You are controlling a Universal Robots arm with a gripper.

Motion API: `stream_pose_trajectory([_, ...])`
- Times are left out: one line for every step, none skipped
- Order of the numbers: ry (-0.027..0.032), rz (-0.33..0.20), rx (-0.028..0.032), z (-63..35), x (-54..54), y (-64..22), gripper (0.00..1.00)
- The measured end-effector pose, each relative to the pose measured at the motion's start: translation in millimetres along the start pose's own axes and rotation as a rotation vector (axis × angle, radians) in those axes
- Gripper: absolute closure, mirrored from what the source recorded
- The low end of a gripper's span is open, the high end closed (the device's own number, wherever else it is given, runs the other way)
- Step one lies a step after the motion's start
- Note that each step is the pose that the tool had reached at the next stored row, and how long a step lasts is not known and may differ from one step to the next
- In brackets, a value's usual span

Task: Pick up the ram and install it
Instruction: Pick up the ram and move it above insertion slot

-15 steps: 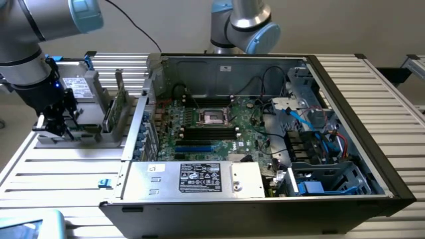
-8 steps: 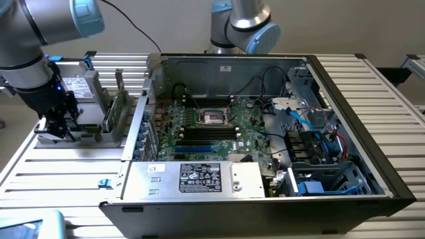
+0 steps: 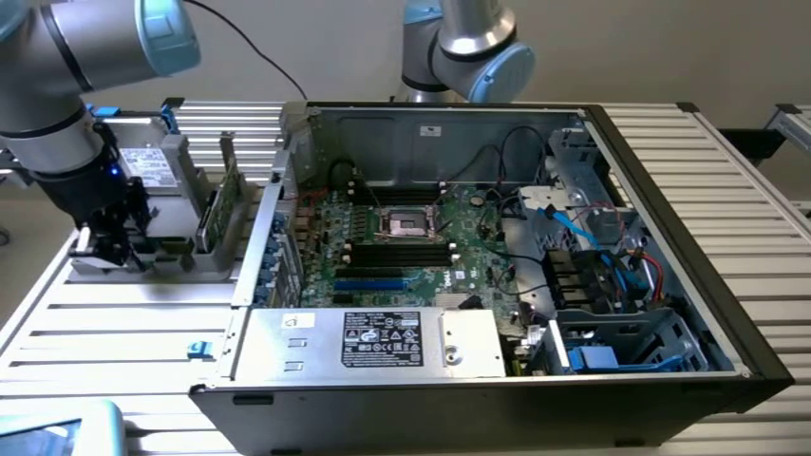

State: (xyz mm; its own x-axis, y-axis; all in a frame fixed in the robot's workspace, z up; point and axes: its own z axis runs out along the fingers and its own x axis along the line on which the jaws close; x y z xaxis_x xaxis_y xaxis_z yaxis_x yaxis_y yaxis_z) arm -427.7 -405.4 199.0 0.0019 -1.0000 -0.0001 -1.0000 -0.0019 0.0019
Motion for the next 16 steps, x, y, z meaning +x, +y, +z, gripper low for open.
stream_pose_trajectory([-0.0001,0.0,0.0,0.9,-0.3,0.3,0.66])
stream_pose_trajectory([-0.0001,0.0,0.0,1.3,-0.5,0.6,0.66])
stream_pose_trajectory([0.0001,0.0,-0.0002,1.2,-0.6,0.7,0.72])
stream_pose_trajectory([0.0,0.0,-0.0001,1.3,-0.6,0.8,0.78])
stream_pose_trajectory([0.0,0.0,-0.0001,1.3,-0.7,0.9,0.78])
stream_pose_trajectory([-0.0001,0.0,-0.0001,1.1,-0.7,1.1,0.84])
stream_pose_trajectory([0.0,0.0,0.0,-0.2,-0.7,1.1,0.86])
stream_pose_trajectory([-0.0001,0.0,0.0002,-4.1,-0.7,1.1,0.86])
stream_pose_trajectory([0.0001,0.0,0.0,-8.7,-0.7,1.1,0.86])
stream_pose_trajectory([0.0,0.0,0.0001,-13.1,-0.7,1.1,0.86])
stream_pose_trajectory([0.0,0.0,0.0003,-17.6,-0.7,1.2,0.86])
stream_pose_trajectory([0.0,0.0,0.0002,-22.4,-0.7,1.2,0.86])
stream_pose_trajectory([-0.0001,0.0,0.0005,-26.9,-0.7,1.2,0.86])
stream_pose_trajectory([0.0,0.0,0.0004,-31.4,-0.7,1.2,0.86])
stream_pose_trajectory([0.0,0.0,0.0004,-35.9,-0.7,1.2,0.86])
stream_pose_trajectory([0.0,0.0,0.0006,-40.4,-0.7,1.2,0.86])
